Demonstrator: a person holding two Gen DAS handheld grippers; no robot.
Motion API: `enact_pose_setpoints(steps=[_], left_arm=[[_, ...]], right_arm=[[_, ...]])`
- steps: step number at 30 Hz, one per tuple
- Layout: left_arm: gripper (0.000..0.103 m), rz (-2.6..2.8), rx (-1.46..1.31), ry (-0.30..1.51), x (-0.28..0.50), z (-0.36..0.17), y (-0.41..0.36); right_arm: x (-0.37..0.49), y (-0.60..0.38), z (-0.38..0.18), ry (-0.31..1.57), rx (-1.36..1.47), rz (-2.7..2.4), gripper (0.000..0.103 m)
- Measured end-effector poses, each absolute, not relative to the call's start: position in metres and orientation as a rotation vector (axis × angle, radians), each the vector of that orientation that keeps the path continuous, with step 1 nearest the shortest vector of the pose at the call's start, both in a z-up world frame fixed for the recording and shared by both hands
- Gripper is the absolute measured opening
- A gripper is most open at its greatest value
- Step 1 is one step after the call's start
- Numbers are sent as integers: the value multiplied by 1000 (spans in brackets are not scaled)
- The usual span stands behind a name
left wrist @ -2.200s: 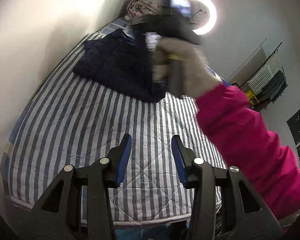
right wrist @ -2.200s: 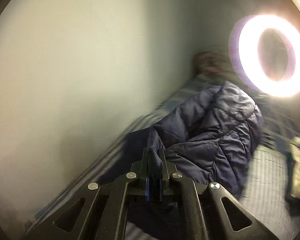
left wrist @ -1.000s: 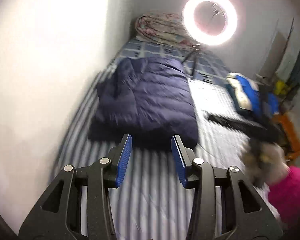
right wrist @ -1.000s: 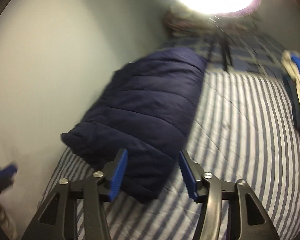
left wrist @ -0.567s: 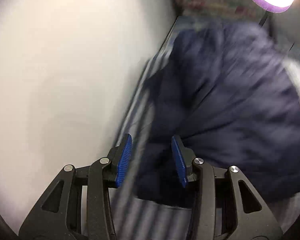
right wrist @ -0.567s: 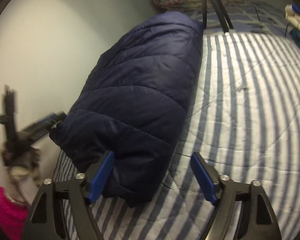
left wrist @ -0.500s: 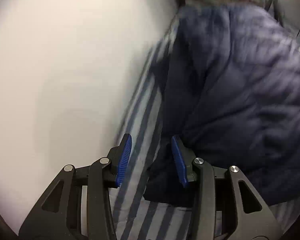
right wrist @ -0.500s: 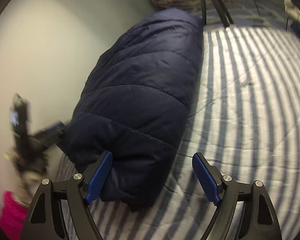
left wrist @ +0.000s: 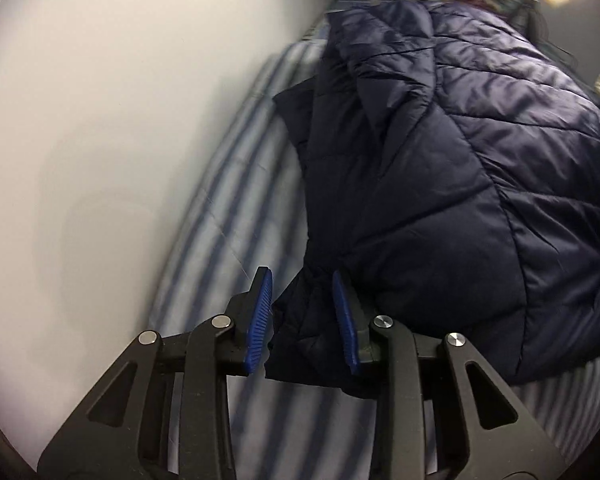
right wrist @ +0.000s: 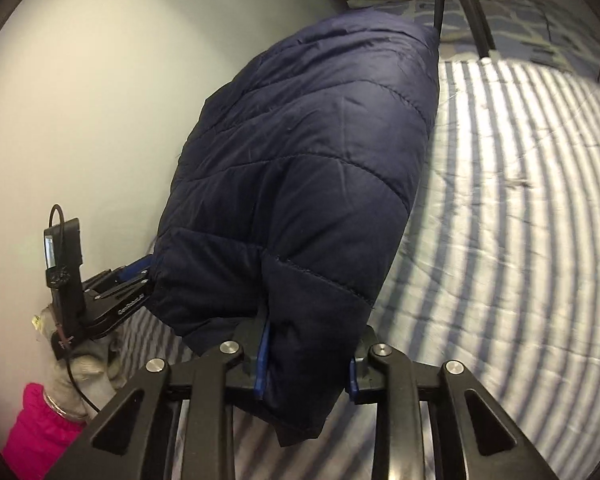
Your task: Fold large clothes
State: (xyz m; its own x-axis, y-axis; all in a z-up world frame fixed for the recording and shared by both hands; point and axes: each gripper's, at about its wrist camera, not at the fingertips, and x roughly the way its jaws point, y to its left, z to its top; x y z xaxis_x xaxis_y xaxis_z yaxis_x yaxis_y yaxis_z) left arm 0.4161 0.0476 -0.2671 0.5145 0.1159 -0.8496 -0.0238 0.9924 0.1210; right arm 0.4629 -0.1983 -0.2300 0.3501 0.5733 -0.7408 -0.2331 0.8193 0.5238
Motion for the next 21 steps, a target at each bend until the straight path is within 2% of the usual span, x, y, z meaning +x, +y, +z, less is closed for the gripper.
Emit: enact_pose_setpoints(steps=[11,15,17,21], left_arm=[[31,-236,145,1103,305,-265,-18],[31,-291,123,1123,286,-261,-31],[31,-315,89,1117,276,-249,-31],[31,-319,50,1035,256,-206,-13]], right_arm=[[352,-272,-222,1189,265,479,27],[325,-292,-228,1200,239,469,28],[324,-297,-228,1203,237,477,39],[319,-306,-203,1136,170,470,46]])
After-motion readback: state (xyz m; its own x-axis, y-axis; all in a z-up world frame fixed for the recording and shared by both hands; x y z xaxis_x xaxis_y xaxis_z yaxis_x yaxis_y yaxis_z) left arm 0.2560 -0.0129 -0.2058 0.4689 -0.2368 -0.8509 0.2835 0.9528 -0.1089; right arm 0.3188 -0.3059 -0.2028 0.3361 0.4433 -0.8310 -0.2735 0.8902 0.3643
